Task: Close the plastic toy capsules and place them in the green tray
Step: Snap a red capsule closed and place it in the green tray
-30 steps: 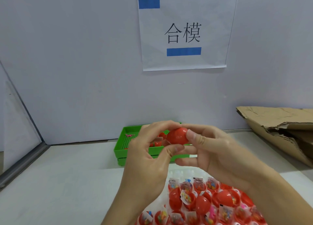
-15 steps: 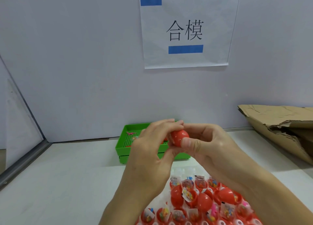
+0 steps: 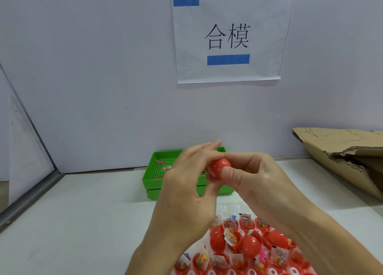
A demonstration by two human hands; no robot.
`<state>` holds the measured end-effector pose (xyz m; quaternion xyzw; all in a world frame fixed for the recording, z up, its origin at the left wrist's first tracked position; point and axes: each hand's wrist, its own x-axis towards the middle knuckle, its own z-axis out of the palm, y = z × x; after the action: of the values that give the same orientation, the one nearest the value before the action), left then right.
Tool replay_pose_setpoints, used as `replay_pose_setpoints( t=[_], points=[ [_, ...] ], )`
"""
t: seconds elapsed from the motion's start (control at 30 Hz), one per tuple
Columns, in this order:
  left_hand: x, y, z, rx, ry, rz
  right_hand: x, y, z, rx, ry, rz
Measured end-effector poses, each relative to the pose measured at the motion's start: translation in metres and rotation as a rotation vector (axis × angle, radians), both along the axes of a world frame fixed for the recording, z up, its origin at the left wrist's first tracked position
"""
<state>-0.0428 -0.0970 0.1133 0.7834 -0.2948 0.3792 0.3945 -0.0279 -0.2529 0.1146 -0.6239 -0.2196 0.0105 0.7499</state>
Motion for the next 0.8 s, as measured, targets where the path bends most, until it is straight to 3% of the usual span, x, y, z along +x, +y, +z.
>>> replay_pose_setpoints(
  t=[0.2, 0.27, 0.37, 0.57, 0.8],
  points=[
    [-0.001, -0.004, 0.0, -0.006, 0.07, 0.054, -0.003, 0.001, 0.004, -0.118, -0.123, -0.183],
    [-0.001, -0.002, 0.002, -0.058, 0.193, -0.045, -0.002, 0.0, 0.005, -0.12, -0.146, -0.228],
    [-0.002, 0.0, 0.006, -0.294, 0.419, -0.262, -0.003, -0.003, 0.009, -0.169, -0.206, -0.301],
    [0.0, -0.005, 0.011, -0.608, 0.866, -0.425, -0.004, -0.008, 0.011, -0.421, -0.463, -0.363],
    [0.003, -0.004, 0.007, -0.676, 0.875, -0.512, 0.0, -0.008, 0.008, -0.422, -0.492, -0.315]
  ],
)
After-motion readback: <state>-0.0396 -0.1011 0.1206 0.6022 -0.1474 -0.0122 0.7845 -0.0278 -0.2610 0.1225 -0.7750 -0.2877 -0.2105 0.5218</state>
